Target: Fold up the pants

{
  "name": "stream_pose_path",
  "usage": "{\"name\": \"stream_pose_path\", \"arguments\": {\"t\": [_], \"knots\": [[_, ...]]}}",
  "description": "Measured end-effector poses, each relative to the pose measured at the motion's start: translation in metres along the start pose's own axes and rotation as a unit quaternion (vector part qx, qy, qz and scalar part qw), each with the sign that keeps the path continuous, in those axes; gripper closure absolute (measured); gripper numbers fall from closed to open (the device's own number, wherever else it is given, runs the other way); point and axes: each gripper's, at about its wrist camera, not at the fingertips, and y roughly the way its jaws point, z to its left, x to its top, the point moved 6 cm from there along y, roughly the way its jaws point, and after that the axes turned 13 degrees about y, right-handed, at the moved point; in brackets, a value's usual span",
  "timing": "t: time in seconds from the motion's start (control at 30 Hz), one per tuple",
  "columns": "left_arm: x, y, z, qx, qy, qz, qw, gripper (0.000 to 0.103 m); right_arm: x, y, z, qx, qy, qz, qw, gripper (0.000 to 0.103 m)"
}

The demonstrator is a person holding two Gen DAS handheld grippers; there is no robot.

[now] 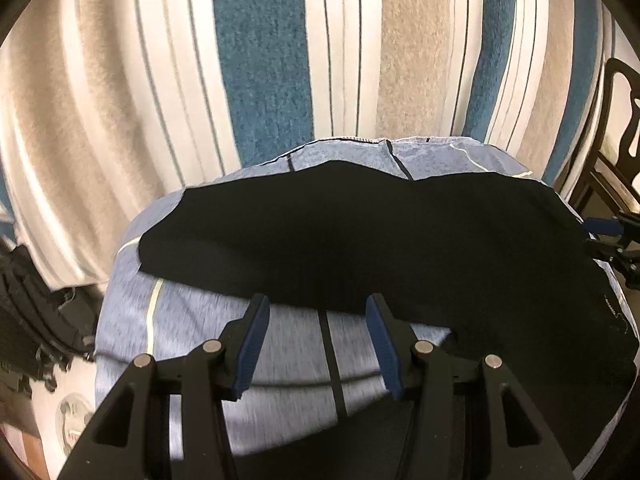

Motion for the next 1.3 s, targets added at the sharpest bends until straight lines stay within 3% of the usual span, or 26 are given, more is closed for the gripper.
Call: {"name": "stream_pose_path", "arguments": {"t": [0.13,0.2,0.53,0.77,0.9,1.0,1.03,1.1,1.17,1.2,1.23,1.3], "knots": [[0.023,0.026,0.008,-0.003,0.02,-0.001,0.9998,0.05,0.015,0.021,-0.007,0.006,-0.009,0.014,1.0,0.05],[0.036,0.041,0.014,-0.005,0.036,0.003,0.9993,0.047,0.024,0.032,-0.01,0.012,-0.018,0.019,1.0,0.041],[0.105,0.116,0.018,-0.066,0.105,0.002,0.9923,0.035,0.069,0.095,-0.029,0.048,-0.061,0.056,0.995,0.04],[0.12,0.159,-0.001,-0.117,0.169,0.03,0.9782,0.033,0.084,0.131,-0.051,0.088,-0.061,0.084,0.991,0.039],[0.113,0.179,-0.01,-0.136,0.201,0.059,0.9684,0.032,0.08,0.152,-0.059,0.1,-0.065,0.121,0.985,0.039],[0.11,0.178,-0.014,-0.152,0.206,0.055,0.9652,0.033,0.077,0.154,-0.057,0.102,-0.075,0.128,0.984,0.04],[0.108,0.177,-0.016,-0.158,0.209,0.055,0.9635,0.037,0.076,0.153,-0.056,0.103,-0.077,0.129,0.983,0.044],[0.102,0.174,-0.02,-0.161,0.222,0.053,0.9603,0.046,0.073,0.15,-0.051,0.107,-0.09,0.127,0.982,0.083],[0.099,0.169,-0.025,-0.158,0.231,0.05,0.9588,0.071,0.07,0.143,-0.044,0.099,-0.107,0.117,0.982,0.095],[0.098,0.167,-0.027,-0.152,0.234,0.048,0.9591,0.078,0.069,0.14,-0.041,0.096,-0.113,0.113,0.983,0.097],[0.096,0.163,-0.029,-0.145,0.237,0.047,0.9593,0.092,0.068,0.137,-0.038,0.094,-0.115,0.107,0.983,0.097],[0.095,0.156,-0.03,-0.131,0.239,0.043,0.9613,0.094,0.069,0.128,-0.035,0.09,-0.114,0.092,0.985,0.097]]}}
